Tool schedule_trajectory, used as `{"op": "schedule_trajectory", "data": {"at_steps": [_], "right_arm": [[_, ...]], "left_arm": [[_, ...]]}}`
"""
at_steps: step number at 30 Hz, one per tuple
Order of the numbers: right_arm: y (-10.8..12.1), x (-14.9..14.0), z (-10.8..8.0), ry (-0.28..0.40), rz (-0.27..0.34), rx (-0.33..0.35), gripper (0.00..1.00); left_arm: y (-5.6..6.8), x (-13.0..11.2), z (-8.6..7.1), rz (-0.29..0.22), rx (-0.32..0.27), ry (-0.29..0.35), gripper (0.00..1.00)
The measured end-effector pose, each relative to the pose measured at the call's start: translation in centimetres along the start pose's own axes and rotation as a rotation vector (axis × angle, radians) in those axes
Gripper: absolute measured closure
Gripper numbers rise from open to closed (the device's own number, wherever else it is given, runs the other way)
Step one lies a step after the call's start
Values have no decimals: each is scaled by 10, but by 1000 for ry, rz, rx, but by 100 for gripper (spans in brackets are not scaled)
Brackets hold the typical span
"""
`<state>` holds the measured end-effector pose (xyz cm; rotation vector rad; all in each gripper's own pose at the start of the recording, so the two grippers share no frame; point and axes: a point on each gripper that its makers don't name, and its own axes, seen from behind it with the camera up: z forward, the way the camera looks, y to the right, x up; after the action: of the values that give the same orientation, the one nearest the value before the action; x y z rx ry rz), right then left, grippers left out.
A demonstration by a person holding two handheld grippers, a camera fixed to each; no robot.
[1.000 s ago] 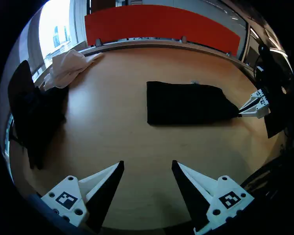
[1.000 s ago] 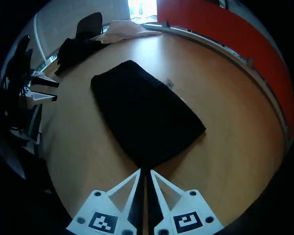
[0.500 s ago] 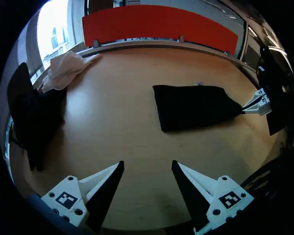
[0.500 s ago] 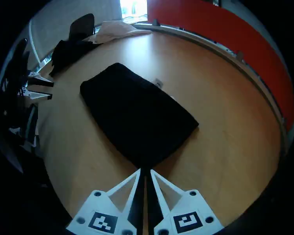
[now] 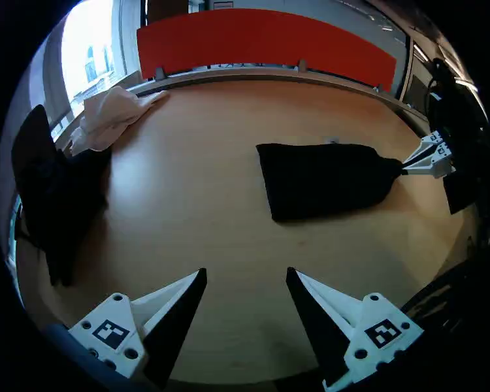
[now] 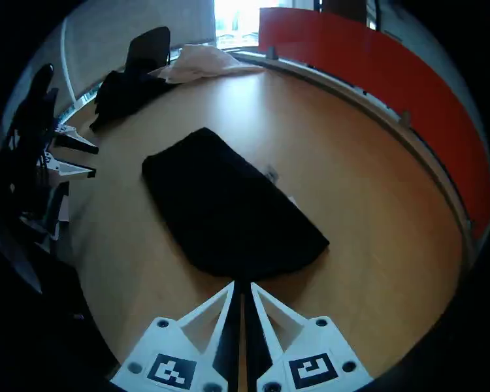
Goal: Fold towel
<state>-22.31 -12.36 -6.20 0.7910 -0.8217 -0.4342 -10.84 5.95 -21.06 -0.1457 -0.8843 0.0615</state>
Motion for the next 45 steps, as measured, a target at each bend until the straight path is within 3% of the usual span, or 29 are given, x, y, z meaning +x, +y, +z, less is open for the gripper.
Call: {"op": "schedule_trajectory", "data": {"at_steps": [10,19,24,35,45], "right_arm": [[-9,70,-6,90,-129,19,97],[-16,111,-12,130,-238,30,97],[-17,125,-14,137,-291,29,97],[-18,143,-10,145,-344,39,97],[-35,164,13,140,-439,88,97]], "left_arm": [[1,-2,-1,-6,3,-1,10],[1,-1,-2,-7,5,0,10],[0,-2,-2,-9,6,-1,10],[-1,-4,-5,-17,11,-1,10],[-3,-6,-7,-27,17,3,10]]}}
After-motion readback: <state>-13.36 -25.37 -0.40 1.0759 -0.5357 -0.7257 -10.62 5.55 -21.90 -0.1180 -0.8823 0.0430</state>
